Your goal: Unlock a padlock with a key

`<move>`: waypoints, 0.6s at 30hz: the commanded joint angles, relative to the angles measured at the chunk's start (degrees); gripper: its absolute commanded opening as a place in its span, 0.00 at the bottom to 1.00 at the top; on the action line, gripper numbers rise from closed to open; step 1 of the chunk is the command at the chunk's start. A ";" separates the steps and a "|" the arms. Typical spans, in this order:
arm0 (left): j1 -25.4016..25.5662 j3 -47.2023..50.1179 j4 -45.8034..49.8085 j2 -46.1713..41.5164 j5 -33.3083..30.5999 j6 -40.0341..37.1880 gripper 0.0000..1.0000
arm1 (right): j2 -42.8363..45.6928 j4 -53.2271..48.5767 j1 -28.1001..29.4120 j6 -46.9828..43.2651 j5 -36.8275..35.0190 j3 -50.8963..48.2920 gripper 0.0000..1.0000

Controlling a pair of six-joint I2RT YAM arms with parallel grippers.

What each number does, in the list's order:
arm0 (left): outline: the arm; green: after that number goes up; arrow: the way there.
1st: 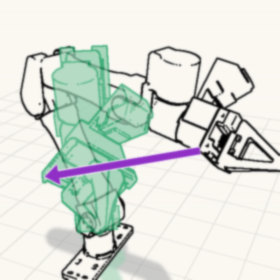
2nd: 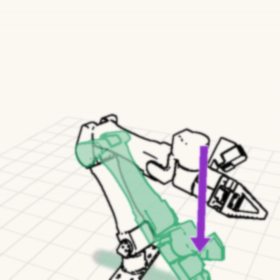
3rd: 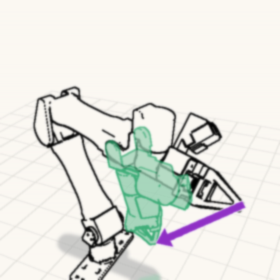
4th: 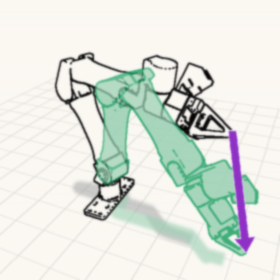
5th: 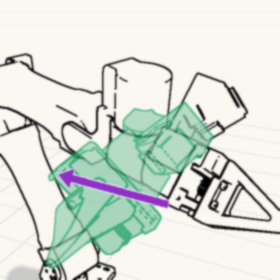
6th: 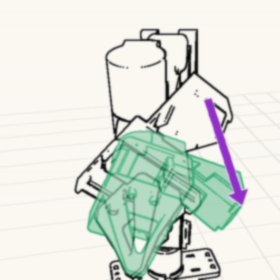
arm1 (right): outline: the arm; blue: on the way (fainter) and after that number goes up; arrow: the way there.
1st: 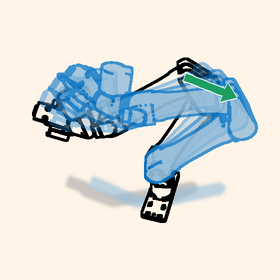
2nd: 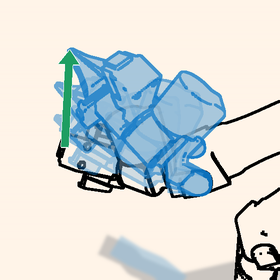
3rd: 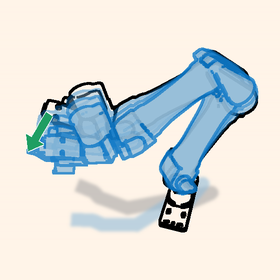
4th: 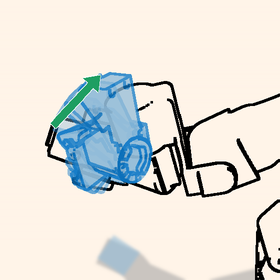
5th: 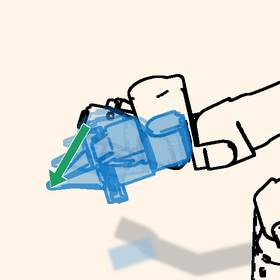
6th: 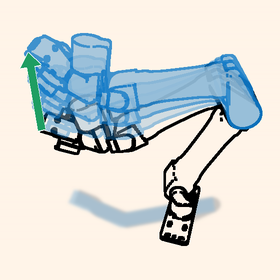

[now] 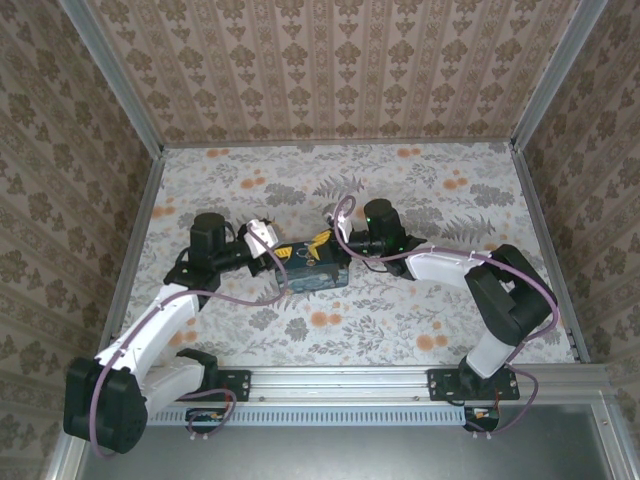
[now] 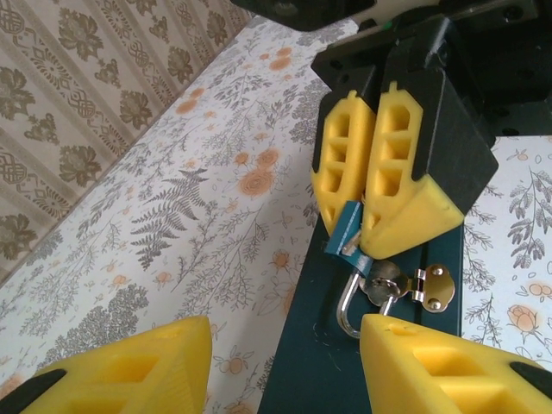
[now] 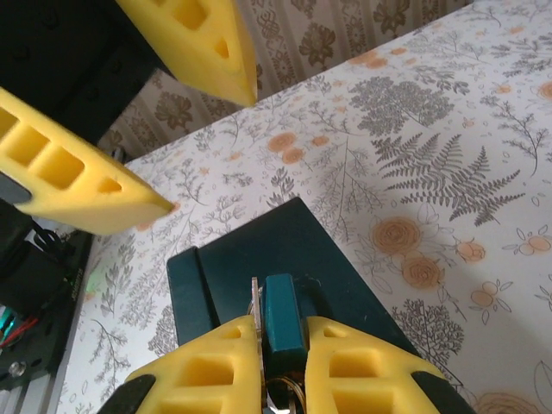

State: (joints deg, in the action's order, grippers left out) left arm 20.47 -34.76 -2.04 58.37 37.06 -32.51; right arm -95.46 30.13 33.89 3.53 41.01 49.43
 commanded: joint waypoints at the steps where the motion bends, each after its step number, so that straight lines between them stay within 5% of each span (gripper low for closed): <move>1: -0.69 0.92 -1.52 -0.54 0.38 1.70 0.50 | -0.69 6.34 0.21 4.34 1.67 0.52 0.00; 9: -1.22 1.54 -3.09 -1.11 0.06 2.62 0.50 | 3.26 4.08 -0.74 9.12 -7.18 5.98 0.00; 18: -1.14 1.54 -6.04 0.90 1.26 5.52 0.54 | 18.54 -22.38 -9.00 22.37 -24.54 0.45 0.00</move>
State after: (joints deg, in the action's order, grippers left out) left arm 19.73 -33.71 -5.65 58.63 37.10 -29.39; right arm -81.17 18.96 26.59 18.76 23.44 52.56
